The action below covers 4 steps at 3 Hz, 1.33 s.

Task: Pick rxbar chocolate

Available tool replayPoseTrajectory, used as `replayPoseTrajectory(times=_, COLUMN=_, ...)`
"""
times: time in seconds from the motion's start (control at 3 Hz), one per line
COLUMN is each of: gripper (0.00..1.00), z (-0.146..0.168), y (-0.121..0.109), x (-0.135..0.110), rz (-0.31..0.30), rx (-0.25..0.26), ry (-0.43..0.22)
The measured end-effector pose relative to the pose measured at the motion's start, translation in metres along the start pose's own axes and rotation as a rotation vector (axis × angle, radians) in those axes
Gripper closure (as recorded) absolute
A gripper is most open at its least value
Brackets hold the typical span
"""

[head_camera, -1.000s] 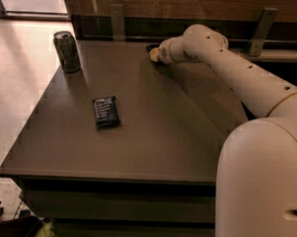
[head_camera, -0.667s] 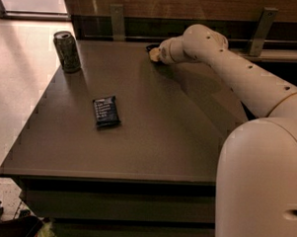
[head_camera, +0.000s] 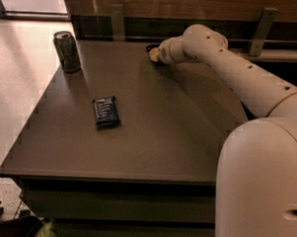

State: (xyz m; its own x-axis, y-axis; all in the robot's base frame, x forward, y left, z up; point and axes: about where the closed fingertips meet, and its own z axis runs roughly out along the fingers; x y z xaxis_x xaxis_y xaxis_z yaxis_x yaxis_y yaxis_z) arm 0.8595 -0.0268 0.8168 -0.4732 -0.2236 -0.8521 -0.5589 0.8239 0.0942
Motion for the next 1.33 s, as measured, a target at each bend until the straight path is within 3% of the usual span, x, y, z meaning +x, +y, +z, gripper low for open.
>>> replayPoseTrajectory(times=1.33, gripper=1.0, z=-0.0001, y=0.0001, x=-0.0001, rz=-0.001, rx=0.0, ry=0.0)
